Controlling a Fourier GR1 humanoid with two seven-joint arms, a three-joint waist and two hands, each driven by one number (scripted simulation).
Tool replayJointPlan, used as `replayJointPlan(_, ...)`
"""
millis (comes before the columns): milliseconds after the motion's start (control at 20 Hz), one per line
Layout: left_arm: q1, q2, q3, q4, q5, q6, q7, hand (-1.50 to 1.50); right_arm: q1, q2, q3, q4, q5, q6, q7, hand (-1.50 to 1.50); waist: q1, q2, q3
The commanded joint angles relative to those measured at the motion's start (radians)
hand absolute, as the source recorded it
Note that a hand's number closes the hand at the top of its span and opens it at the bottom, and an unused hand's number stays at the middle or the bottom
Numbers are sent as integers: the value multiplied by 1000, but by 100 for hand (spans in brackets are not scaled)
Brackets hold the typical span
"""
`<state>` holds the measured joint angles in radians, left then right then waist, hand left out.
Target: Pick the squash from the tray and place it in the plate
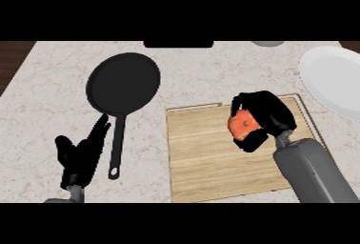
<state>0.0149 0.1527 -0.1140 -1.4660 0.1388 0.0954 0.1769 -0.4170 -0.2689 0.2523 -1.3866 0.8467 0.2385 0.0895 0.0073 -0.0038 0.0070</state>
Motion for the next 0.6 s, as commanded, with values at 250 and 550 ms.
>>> replayJointPlan(250,-10,-18,-27,15,5,-16,33,0,-195,131,-275,131,242,-440,566,150,31,27,-9)
replayJointPlan(550,-25,-26,-43,13,0,-24,48,0,-362,195,-324,265,494,-704,855,150,58,26,-8)
